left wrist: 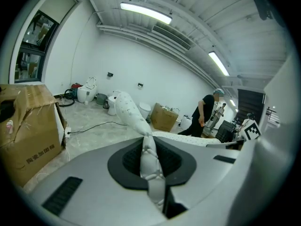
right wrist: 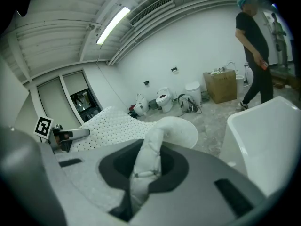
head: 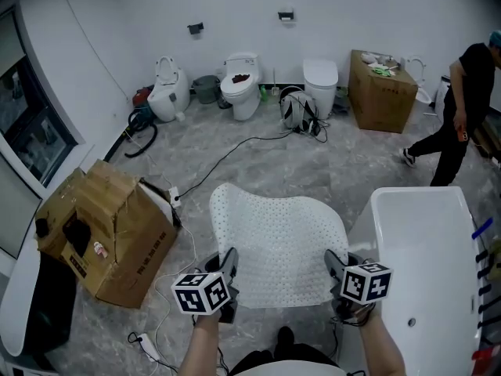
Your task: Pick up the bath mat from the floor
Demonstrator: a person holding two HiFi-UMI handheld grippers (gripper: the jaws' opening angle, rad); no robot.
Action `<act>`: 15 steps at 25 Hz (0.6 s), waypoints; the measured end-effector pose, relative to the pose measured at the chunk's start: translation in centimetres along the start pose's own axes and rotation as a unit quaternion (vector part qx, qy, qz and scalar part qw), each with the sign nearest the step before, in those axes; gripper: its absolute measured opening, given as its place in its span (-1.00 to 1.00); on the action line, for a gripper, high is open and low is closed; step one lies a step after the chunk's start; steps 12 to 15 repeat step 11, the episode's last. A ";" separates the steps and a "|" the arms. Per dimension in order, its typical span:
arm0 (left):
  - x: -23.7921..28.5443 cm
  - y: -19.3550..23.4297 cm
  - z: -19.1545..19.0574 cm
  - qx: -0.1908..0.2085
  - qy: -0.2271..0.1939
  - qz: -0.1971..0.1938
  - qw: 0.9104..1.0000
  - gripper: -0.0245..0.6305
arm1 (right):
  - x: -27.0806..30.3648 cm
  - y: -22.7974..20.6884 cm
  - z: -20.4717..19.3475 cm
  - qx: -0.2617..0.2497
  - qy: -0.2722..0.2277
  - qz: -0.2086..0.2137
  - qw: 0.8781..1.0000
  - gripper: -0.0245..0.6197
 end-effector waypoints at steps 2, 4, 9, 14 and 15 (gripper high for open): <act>0.1 -0.3 0.3 0.000 -0.002 -0.001 1.000 -0.85 | -0.2 -0.1 0.4 -0.003 -0.002 0.000 1.000 -0.84; 0.1 -0.6 0.5 0.001 -0.004 -0.002 1.000 -0.85 | -0.3 -0.2 0.7 -0.004 -0.005 0.000 1.000 -0.84; 0.3 -1.0 0.4 0.005 -0.007 -0.002 1.000 -0.85 | -0.5 -0.7 0.8 -0.006 -0.008 0.000 1.000 -0.84; 0.2 -1.1 0.3 0.005 -0.007 -0.002 1.000 -0.85 | -0.6 -0.8 0.7 -0.007 -0.007 0.001 1.000 -0.84; 0.2 -1.1 0.3 0.005 -0.007 -0.002 1.000 -0.85 | -0.6 -0.8 0.7 -0.007 -0.007 0.001 1.000 -0.84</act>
Point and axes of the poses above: the fingertips, and each gripper's own axes: x forward along the fingers, y to its left, z out of its top, the point moved 8 cm from there along -x, backward along the fingers, and after that the axes turned 15 degrees about -y, right-handed, at the moved point
